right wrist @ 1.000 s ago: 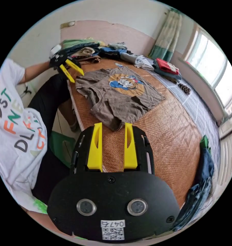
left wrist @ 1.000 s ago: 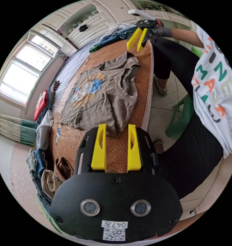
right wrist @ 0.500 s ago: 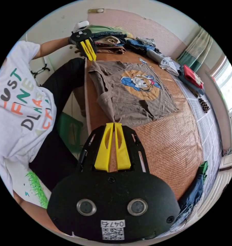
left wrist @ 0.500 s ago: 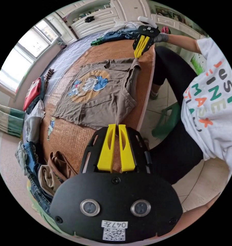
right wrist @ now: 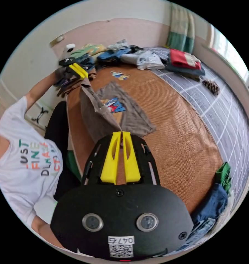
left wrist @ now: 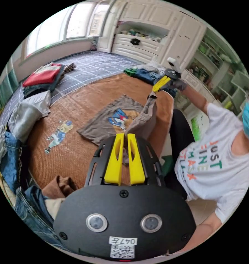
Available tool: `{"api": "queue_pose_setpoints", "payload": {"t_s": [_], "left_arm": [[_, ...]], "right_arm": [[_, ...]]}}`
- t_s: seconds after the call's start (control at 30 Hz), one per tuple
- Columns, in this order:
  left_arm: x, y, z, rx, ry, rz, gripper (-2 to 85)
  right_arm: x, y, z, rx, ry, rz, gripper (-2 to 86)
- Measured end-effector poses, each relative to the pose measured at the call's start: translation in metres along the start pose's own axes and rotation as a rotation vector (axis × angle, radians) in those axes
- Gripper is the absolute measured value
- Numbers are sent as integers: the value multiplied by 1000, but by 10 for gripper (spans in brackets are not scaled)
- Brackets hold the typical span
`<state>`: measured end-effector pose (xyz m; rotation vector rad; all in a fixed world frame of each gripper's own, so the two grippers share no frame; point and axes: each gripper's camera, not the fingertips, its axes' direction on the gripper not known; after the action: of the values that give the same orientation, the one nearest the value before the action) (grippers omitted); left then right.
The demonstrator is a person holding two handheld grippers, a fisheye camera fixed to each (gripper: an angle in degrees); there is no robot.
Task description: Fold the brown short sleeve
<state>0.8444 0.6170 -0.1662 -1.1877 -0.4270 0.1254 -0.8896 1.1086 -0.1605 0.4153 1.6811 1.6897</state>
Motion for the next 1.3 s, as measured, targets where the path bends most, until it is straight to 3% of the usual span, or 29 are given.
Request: {"api": "queue_pose_setpoints", "payload": {"t_s": [0.07,0.13,0.27,0.37,0.43,0.47,0.63,0.8,0.97,1.13,1.2,1.3], "left_arm": [[-101,3,14,-37,1,-235,82],[-142,22,12,-77,-60,-325,103],[-142,73,-79,-34,-249,-221,73],[-112,80,-172,-7,-328,-100,2],[-89,60,-232,8,-376,-46,-4],[-71,41,-277,58,-401,-31,-6],[20,-18,-446,298,-491,-54,-8],[119,-20,-575,442,-587,-67,-8],[197,92,-725,714,-632,-72,-8],[206,244,-850,903,-567,-182,-9],[215,301,-887,960,-589,-212,-10],[238,377,-906,959,-693,-208,-10]], "right_arm": [[54,6,28,-42,-1,175,98],[79,37,32,-47,14,293,97],[38,82,-31,-27,43,202,48],[-16,78,-86,-284,88,47,15],[-61,45,-144,-478,278,-23,2],[-72,34,-162,-482,314,-29,-1],[-182,-50,-342,-264,423,-61,-9],[-266,-38,-481,-48,461,-60,-9],[-326,83,-609,230,486,-46,-6],[-320,296,-725,569,425,98,-8],[-317,367,-745,646,464,139,-9],[-302,444,-731,572,637,231,-12]]}}
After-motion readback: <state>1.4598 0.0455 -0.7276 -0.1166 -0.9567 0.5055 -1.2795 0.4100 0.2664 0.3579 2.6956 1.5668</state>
